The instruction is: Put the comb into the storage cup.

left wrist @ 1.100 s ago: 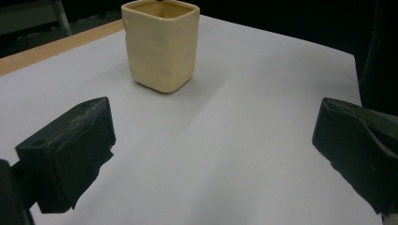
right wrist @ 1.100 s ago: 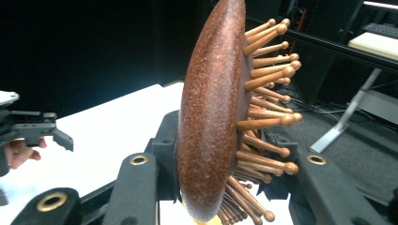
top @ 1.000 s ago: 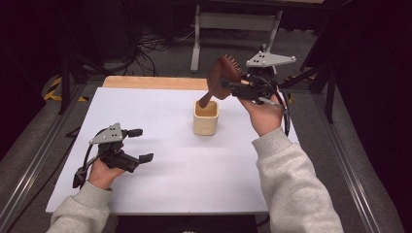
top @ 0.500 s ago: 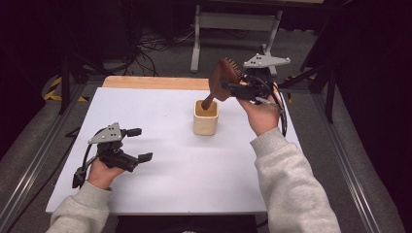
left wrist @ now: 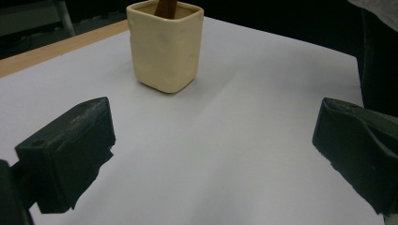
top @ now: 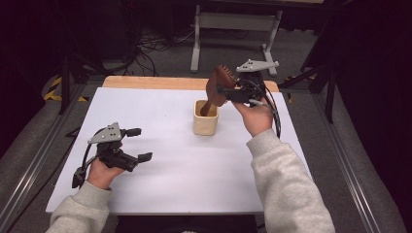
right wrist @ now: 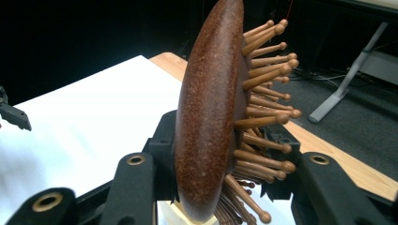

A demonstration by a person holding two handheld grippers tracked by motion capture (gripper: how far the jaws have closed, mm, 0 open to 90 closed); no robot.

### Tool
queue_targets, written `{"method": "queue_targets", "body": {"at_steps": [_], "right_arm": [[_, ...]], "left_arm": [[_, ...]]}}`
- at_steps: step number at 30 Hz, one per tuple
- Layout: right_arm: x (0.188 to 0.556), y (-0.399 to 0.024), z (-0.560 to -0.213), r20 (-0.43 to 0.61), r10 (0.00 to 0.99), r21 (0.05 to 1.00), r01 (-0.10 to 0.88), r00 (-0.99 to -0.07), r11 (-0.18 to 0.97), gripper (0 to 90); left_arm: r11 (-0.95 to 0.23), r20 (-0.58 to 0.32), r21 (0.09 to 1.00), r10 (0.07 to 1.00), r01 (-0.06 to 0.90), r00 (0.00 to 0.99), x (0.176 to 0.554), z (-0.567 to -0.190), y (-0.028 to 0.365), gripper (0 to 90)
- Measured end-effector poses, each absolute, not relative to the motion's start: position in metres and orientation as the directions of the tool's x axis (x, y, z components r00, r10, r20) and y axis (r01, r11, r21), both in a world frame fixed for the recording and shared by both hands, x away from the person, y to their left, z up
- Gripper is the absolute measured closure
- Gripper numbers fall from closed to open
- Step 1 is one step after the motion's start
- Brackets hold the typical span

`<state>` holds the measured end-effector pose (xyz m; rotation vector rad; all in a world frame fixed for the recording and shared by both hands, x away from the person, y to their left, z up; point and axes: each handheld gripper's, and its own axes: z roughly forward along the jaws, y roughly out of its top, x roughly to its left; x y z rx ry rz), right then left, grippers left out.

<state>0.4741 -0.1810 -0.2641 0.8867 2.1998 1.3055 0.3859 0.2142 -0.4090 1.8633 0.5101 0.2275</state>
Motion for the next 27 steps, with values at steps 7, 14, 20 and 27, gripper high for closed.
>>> {"method": "queue_targets", "body": {"at_steps": [7,14,20,27], "right_arm": [[0.480,-0.176,-0.273,-0.021,0.706,0.870,0.334,-0.708,0.361,56.5],[0.484,-0.173,-0.277,-0.007,0.700,0.859,0.353,-0.714,0.370,56.0],[0.485,-0.172,-0.280,0.003,0.697,0.852,0.366,-0.717,0.374,55.6],[0.488,-0.172,-0.286,0.018,0.694,0.837,0.390,-0.720,0.384,54.4]], "left_arm": [[-0.273,-0.093,0.933,0.453,0.237,0.887,0.386,-0.409,0.214,0.6],[-0.275,-0.092,0.932,0.452,0.236,0.887,0.386,-0.409,0.214,0.6],[-0.277,-0.088,0.932,0.452,0.234,0.888,0.386,-0.409,0.214,0.6],[-0.282,-0.087,0.930,0.452,0.235,0.888,0.387,-0.410,0.213,0.6]]}}
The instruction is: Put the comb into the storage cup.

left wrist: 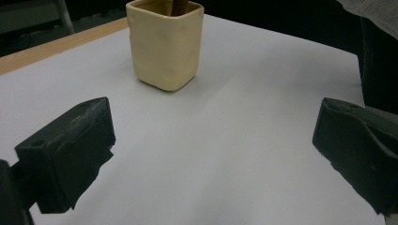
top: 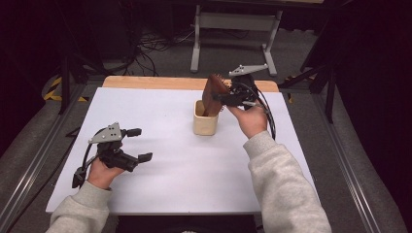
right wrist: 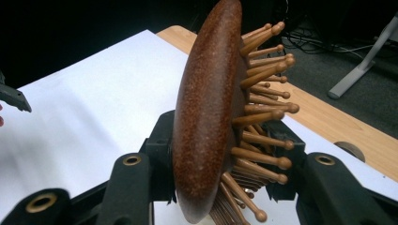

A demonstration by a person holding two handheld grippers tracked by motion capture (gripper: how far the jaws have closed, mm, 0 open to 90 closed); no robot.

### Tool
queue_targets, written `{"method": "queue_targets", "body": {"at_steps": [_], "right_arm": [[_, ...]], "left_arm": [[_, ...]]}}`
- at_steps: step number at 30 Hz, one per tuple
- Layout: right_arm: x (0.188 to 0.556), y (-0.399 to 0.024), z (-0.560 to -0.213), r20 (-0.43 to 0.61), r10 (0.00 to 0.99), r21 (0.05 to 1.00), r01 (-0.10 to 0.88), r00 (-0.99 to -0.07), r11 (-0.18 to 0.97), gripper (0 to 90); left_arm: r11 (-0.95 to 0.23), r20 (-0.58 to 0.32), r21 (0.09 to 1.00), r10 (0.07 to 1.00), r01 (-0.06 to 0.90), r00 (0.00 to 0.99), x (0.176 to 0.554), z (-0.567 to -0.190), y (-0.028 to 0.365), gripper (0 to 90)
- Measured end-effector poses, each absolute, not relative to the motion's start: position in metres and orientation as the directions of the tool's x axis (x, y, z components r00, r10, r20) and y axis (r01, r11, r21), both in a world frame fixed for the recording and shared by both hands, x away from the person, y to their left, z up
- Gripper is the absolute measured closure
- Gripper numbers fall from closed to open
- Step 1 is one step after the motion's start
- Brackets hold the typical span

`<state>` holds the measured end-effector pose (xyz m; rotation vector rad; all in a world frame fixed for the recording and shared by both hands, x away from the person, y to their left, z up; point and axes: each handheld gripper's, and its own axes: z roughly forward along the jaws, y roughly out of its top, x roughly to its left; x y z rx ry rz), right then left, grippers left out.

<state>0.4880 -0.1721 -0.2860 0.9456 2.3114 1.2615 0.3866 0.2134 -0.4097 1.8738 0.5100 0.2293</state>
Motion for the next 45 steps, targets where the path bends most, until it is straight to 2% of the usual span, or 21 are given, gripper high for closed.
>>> {"method": "queue_targets", "body": {"at_steps": [14,18,23,26,27,28,32,33,39,45], "right_arm": [[0.490,-0.172,-0.293,0.025,0.695,0.819,0.413,-0.719,0.398,52.6],[0.490,-0.175,-0.293,0.014,0.705,0.820,0.411,-0.710,0.398,48.6],[0.491,-0.182,-0.294,0.032,0.714,0.828,0.418,-0.699,0.373,39.2],[0.493,-0.189,-0.293,0.078,0.711,0.842,0.428,-0.699,0.329,27.3],[0.493,-0.191,-0.292,0.064,0.722,0.845,0.423,-0.689,0.328,22.4],[0.493,-0.191,-0.292,0.064,0.722,0.845,0.423,-0.689,0.328,22.4],[0.489,-0.198,-0.288,-0.031,0.756,0.860,0.368,-0.653,0.353,3.2],[0.488,-0.198,-0.287,-0.045,0.757,0.863,0.356,-0.652,0.358,1.3],[0.476,-0.203,-0.279,-0.098,0.769,0.877,0.310,-0.631,0.366,0.0],[0.460,-0.213,-0.273,-0.101,0.757,0.902,0.262,-0.645,0.344,0.1]], "left_arm": [[-0.285,-0.089,0.929,0.448,0.236,0.890,0.386,-0.410,0.213,0.6],[-0.286,-0.089,0.928,0.449,0.238,0.889,0.387,-0.410,0.212,0.6],[-0.283,-0.089,0.929,0.449,0.236,0.889,0.386,-0.410,0.213,0.6],[-0.279,-0.086,0.932,0.451,0.232,0.888,0.386,-0.410,0.213,0.6],[-0.280,-0.086,0.932,0.451,0.232,0.888,0.386,-0.409,0.213,0.6],[-0.280,-0.086,0.932,0.451,0.232,0.888,0.386,-0.409,0.213,0.6],[-0.286,-0.092,0.927,0.452,0.242,0.887,0.386,-0.410,0.213,0.6],[-0.287,-0.092,0.927,0.452,0.242,0.887,0.386,-0.410,0.213,0.6],[-0.289,-0.088,0.926,0.455,0.241,0.886,0.384,-0.410,0.215,0.6],[-0.285,-0.088,0.927,0.465,0.243,0.881,0.382,-0.410,0.219,0.6]]}}
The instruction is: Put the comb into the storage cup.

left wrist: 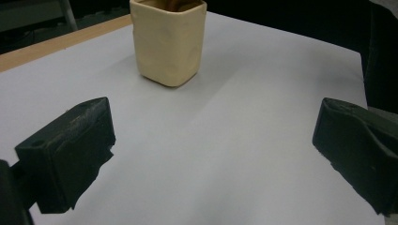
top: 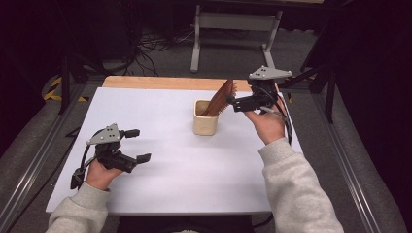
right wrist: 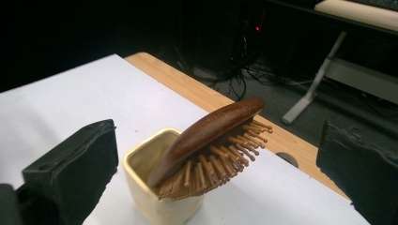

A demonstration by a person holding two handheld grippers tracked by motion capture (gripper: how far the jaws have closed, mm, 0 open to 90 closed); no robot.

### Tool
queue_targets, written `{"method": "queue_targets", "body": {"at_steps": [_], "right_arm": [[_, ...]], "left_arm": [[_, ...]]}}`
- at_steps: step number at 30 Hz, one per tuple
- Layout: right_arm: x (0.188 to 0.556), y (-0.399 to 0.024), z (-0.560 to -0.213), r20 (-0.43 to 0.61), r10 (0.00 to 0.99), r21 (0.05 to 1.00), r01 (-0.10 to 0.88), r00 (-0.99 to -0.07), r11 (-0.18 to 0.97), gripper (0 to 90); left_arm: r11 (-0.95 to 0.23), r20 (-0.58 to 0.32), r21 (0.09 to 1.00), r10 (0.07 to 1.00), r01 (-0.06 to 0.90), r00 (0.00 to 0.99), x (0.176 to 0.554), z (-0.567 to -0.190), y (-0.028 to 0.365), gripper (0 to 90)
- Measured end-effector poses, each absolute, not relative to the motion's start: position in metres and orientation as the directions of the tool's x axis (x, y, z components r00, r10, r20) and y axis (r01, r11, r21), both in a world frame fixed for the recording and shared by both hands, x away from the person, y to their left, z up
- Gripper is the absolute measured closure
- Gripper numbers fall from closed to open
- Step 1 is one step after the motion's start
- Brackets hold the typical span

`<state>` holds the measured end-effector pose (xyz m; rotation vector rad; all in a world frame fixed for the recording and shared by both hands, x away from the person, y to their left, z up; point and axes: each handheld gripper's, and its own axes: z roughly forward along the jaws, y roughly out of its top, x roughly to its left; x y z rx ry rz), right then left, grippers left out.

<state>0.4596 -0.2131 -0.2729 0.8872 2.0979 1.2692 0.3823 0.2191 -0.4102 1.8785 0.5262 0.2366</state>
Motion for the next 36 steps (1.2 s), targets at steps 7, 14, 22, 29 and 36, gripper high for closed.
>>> {"method": "queue_targets", "body": {"at_steps": [7,14,22,29,36], "right_arm": [[0.431,-0.229,-0.272,-0.122,0.722,0.921,0.193,-0.681,0.337,0.1],[0.411,-0.243,-0.277,-0.101,0.676,0.939,0.154,-0.730,0.307,0.1],[0.388,-0.258,-0.295,-0.125,0.656,0.937,0.129,-0.745,0.324,0.3],[0.373,-0.266,-0.315,-0.113,0.639,0.942,0.123,-0.761,0.313,0.3],[0.360,-0.277,-0.339,-0.105,0.648,0.943,0.131,-0.754,0.305,0.3]], "left_arm": [[-0.277,-0.086,0.929,0.483,0.246,0.871,0.378,-0.410,0.227,0.6],[-0.278,-0.086,0.928,0.490,0.249,0.867,0.374,-0.413,0.231,0.6],[-0.282,-0.075,0.928,0.502,0.245,0.862,0.368,-0.416,0.235,0.6],[-0.264,-0.080,0.934,0.508,0.243,0.858,0.366,-0.420,0.238,0.6],[-0.257,-0.087,0.934,0.515,0.250,0.853,0.364,-0.425,0.242,0.6]]}}
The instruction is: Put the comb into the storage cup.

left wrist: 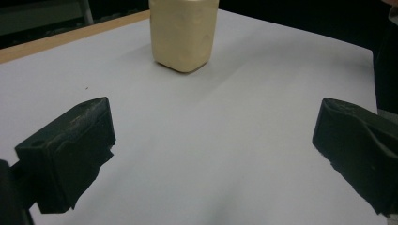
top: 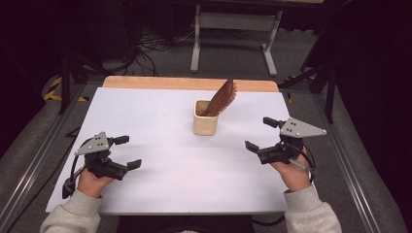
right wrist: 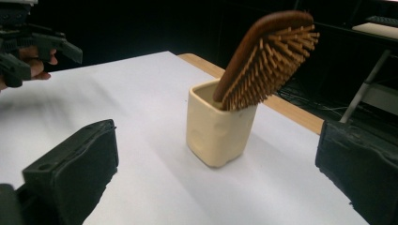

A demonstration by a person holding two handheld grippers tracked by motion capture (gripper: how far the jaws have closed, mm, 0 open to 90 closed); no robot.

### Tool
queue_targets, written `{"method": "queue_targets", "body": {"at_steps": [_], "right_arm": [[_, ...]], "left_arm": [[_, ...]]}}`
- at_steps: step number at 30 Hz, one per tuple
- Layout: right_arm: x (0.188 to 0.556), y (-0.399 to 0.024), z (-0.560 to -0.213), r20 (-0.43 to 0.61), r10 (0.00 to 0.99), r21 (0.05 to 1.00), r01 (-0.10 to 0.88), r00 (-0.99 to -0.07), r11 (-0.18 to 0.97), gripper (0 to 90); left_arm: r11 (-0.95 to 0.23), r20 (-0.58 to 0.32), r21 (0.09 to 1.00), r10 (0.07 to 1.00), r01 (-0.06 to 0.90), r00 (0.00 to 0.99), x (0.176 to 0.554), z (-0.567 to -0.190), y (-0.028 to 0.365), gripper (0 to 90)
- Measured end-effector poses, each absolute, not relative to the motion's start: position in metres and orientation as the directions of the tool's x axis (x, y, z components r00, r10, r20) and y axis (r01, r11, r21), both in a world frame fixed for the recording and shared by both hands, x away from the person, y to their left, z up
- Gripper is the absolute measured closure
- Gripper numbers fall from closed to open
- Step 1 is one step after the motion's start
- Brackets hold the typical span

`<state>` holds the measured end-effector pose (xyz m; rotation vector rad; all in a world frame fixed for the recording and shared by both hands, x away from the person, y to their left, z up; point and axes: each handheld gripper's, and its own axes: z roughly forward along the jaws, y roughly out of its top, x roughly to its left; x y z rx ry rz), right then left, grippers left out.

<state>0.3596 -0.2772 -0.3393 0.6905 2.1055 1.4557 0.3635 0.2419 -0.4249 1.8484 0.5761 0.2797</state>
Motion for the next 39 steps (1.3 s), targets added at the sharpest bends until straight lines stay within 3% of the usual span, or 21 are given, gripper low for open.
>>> {"method": "queue_targets", "body": {"at_steps": [26,39], "right_arm": [[0.347,-0.297,-0.442,-0.015,0.644,0.943,0.204,-0.765,0.265,0.1],[0.346,-0.299,-0.453,0.000,0.672,0.945,0.221,-0.741,0.243,0.2]], "left_arm": [[-0.235,-0.102,0.935,0.536,0.264,0.838,0.362,-0.444,0.250,0.6],[-0.227,-0.093,0.938,0.561,0.261,0.823,0.363,-0.449,0.250,0.6]]}}
